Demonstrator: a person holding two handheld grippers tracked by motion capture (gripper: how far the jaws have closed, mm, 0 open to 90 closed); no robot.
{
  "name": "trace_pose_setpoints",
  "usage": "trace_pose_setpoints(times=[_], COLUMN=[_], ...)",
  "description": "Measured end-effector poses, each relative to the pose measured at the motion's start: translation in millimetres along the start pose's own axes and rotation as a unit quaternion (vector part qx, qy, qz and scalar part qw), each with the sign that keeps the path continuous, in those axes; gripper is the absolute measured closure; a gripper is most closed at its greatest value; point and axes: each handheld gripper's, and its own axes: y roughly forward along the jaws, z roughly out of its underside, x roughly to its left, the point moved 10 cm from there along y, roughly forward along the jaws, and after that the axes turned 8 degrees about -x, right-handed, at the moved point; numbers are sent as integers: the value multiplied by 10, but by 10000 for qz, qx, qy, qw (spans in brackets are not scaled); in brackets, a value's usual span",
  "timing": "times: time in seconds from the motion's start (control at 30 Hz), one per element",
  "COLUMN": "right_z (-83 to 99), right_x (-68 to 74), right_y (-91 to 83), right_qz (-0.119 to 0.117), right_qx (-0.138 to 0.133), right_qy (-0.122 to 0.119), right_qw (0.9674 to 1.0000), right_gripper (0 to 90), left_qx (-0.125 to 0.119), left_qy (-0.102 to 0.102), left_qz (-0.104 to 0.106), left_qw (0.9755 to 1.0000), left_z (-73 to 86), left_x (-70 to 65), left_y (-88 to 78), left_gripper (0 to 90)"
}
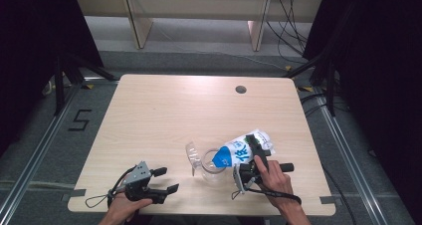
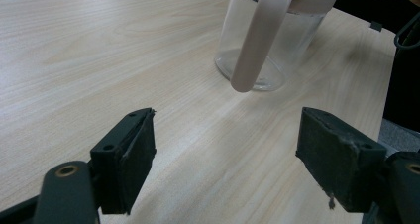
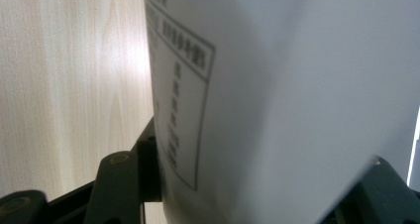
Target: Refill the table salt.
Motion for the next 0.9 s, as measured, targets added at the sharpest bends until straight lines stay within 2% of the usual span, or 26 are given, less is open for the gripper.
trace_pose_setpoints(times=[0.03,0.07,0.1,0.13,0.17,0.2,0.23,0.27,0.3,0.37,0.5,0.57,0.73,0.87,0.9], right_z=[10,-13,12,8,-3,1,-4,-7,-29,-20,-22,-1,-8,-9,-13], right_x=[14,-21,9,16,-11,5,-28,-22,-3,-16,-22,-21,-47,-50,-59], right_y=[-11,7,-20,-12,1,-10,-14,-13,7,-2,3,-9,-8,-1,2], right_qz=[-32,-15,18,-13,27,-141,36,23,27,29,72,63,69,111,104], right_qx=[78,-51,93,55,-43,23,5,0,-115,-50,-66,12,-3,-21,-25], right_qy=[46,-169,61,25,-150,-177,-279,-284,-201,-303,-320,-302,-460,-419,-482], right_qw=[10000,9998,9999,10000,9999,9997,9996,9996,9997,9995,9994,9995,9989,9991,9988], right_gripper=[438,438,438,438,439,439,439,439,439,441,442,443,446,448,448], left_qx=[-1,-1,-7,-6,-4,1,0,1,2,5,-1,-4,6,6,8], left_qy=[-1,-2,-114,-128,-119,1,-34,-115,-113,1,0,-5,-3,-28,-29], left_qz=[-1,-1,-38,-45,-52,5,-7,-32,-30,7,1,-2,7,0,0], left_qw=[10000,10000,9999,9999,9999,10000,10000,9999,9999,10000,10000,10000,10000,10000,10000], left_z=[0,0,4,5,4,0,2,6,7,2,0,0,3,4,4], left_x=[0,1,-6,-7,-6,-1,-6,-11,-11,-3,0,0,-3,-4,-4], left_y=[0,0,1,2,1,1,1,3,3,1,-2,0,2,2,2], left_gripper=[224,224,224,224,224,224,224,224,224,224,224,224,224,224,224])
